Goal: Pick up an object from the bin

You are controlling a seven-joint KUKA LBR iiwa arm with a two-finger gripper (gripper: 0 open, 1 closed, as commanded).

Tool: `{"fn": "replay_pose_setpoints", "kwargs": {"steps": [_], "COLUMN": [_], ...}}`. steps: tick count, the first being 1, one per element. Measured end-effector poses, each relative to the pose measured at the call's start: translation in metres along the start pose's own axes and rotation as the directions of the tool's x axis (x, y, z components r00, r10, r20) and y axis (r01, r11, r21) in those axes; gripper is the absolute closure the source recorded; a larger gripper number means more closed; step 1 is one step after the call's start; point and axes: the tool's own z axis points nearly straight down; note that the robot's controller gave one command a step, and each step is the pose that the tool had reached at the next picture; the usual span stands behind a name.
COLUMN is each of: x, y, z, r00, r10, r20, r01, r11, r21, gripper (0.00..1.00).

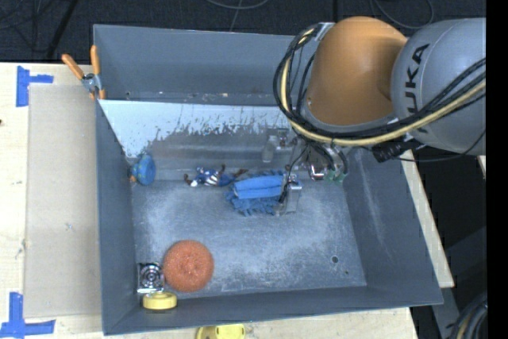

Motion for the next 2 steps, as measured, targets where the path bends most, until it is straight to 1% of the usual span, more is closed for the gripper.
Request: {"fn": "replay_pose_setpoints", "kwargs": {"steps": [2], "x": [0.0000], "y": [-0.0001], "z": [0.0006], "r00": [1.000], "r10": [0.001], "r20": [0.001], "r01": [-0.001], "r11": [1.000], "r21": [0.000], "gripper": [0.00]}}
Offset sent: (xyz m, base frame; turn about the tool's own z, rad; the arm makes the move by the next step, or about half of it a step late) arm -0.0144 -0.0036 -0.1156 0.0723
